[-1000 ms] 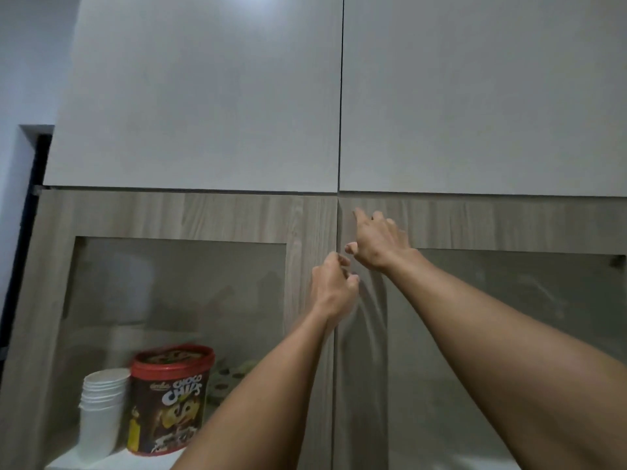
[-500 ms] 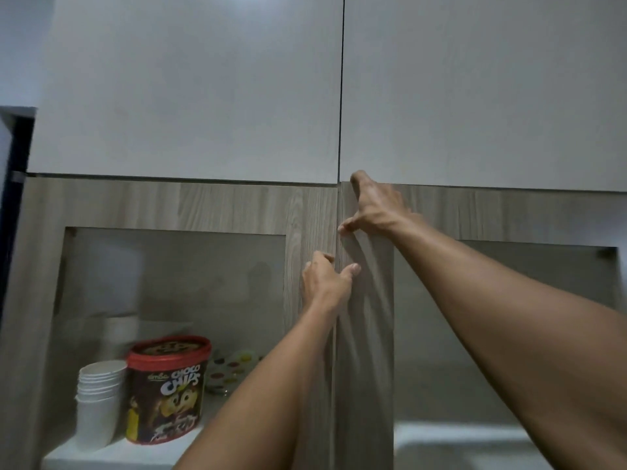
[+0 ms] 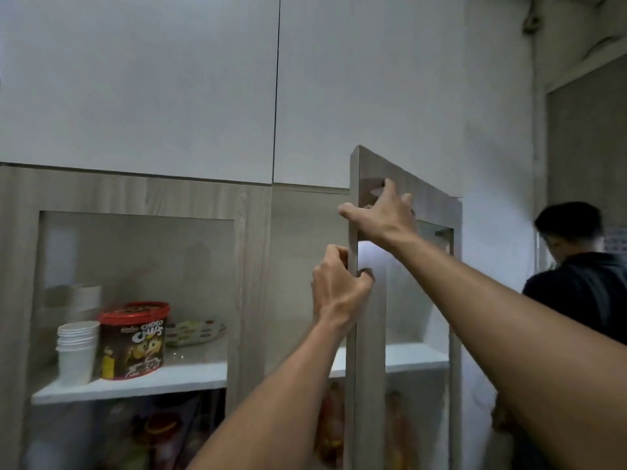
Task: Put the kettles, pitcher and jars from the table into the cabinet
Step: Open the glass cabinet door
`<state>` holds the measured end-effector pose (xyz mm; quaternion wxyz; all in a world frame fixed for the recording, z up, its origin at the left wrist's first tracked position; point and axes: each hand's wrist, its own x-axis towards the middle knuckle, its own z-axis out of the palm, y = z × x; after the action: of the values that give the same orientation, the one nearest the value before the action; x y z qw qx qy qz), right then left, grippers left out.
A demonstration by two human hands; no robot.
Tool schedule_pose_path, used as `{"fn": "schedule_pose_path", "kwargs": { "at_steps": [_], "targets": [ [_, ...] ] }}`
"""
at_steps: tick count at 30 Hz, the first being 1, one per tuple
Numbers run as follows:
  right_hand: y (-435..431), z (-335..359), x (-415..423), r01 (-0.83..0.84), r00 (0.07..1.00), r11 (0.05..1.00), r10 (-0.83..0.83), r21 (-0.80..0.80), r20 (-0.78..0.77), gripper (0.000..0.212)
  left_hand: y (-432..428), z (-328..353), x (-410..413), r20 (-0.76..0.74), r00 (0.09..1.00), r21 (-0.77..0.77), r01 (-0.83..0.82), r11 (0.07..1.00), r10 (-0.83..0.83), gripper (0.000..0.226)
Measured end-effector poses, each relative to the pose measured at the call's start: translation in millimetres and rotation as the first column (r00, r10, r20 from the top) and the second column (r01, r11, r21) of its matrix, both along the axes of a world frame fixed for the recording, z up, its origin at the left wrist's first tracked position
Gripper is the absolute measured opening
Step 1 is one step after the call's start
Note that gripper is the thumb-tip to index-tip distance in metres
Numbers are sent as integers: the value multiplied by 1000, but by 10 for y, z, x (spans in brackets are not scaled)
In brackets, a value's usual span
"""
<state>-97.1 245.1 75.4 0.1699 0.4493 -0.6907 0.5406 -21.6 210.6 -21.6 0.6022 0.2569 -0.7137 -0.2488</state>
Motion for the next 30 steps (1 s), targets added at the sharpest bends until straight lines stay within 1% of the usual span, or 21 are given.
{"fn": "schedule_pose_path", "kwargs": {
  "at_steps": [2, 4, 5, 10, 13, 15, 17, 19, 22, 23, 25, 28, 30],
  "targets": [
    [373, -2, -59, 14, 1000, 999, -13, -30, 23, 63, 396, 7, -91, 0, 1000, -19, 32, 999, -32, 23],
    [762, 17, -152, 45, 999, 996, -45, -72, -9, 35, 775, -5, -246, -19, 997, -4, 68, 998, -68, 23],
    [970, 22, -205, 69, 997, 994, -72, -83, -25, 26, 959, -10, -346, -26, 996, 3, 86, 996, -86, 24],
    [1899, 33, -666, 174, 983, 979, -179, -108, -43, 22, 1841, -10, -941, -6, 988, -20, 157, 987, -157, 28],
    [2358, 21, -1043, 205, 978, 971, -207, -121, -11, 30, 2298, -41, -1359, -19, 983, -27, 180, 983, -180, 34],
    [2609, 13, -1304, 216, 976, 968, -216, -131, 18, 31, 2543, -75, -1641, -25, 979, -36, 200, 979, -201, 39],
    [2816, -1, -1563, 235, 972, 964, -232, -122, 43, 31, 2765, -120, -1894, -31, 970, -12, 241, 970, -242, 44],
    [2988, -47, -1795, 259, 966, 958, -253, -124, 61, 31, 2966, -178, -2093, -24, 956, 59, 292, 954, -291, 48],
    [3196, -233, -2120, 292, 954, 949, -281, -116, 102, 27, 3200, -274, -2334, 52, 925, 187, 361, 913, -377, 51],
    [3261, -313, -2228, 302, 950, 947, -290, -107, 118, 23, 3272, -292, -2394, 84, 910, 205, 382, 901, -405, 49],
    [3409, -453, -2416, 320, 940, 945, -306, -74, 154, 6, 3388, -302, -2517, 158, 887, 197, 401, 894, -433, 42],
    [3644, -569, -2654, 349, 915, 937, -336, -23, 226, 18, 3530, -286, -2666, 279, 831, 193, 442, 876, -481, 39],
    [3793, -595, -2775, 346, 903, 938, -337, 13, 266, 20, 3604, -296, -2752, 352, 778, 200, 480, 854, -520, 39]
  ]
}}
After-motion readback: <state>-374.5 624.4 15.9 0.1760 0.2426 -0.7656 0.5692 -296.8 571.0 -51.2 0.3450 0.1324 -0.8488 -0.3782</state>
